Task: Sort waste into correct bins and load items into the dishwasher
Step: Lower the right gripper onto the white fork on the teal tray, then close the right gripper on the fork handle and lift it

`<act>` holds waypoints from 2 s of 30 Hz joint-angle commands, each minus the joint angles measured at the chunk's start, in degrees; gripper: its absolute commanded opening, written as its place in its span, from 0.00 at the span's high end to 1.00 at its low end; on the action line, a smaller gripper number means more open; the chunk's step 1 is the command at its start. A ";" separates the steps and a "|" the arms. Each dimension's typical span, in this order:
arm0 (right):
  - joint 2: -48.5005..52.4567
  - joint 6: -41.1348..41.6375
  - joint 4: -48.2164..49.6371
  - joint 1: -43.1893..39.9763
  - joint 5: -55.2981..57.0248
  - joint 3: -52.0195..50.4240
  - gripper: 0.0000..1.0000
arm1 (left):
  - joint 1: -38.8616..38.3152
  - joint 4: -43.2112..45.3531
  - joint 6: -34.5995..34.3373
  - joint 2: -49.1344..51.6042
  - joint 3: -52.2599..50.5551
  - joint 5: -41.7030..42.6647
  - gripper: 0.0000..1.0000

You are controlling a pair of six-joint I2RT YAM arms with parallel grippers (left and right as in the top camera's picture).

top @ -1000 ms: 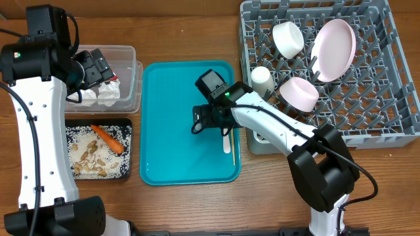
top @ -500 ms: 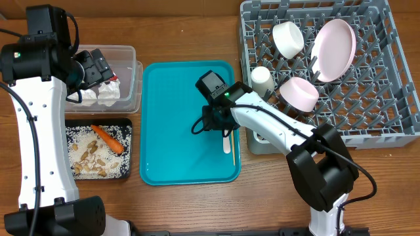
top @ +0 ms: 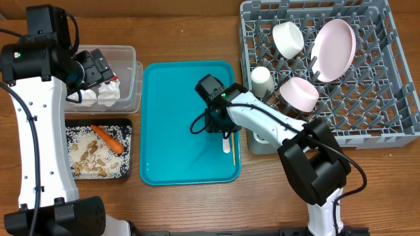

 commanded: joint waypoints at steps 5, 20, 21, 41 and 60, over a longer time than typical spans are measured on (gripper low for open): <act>1.55 0.31 -0.04 0.22 0.15 -0.07 0.57 | -0.17 -0.07 1.05 -0.55 0.85 -0.35 0.00; 1.55 -2.78 -0.90 1.09 -0.68 -0.09 0.66 | -0.17 -0.07 1.05 -0.55 0.85 -0.35 0.00; 1.55 -2.78 -0.81 1.20 -0.68 -0.09 0.69 | -0.17 -0.07 1.05 -0.55 0.85 -0.33 0.00; 1.53 -2.78 -1.51 1.18 -0.92 2.10 0.96 | -0.17 -0.07 1.05 -0.55 0.85 -0.35 0.00; -0.76 -7.54 -12.35 1.11 -0.87 17.05 0.96 | -0.17 -0.07 1.05 -0.55 0.85 -0.35 0.00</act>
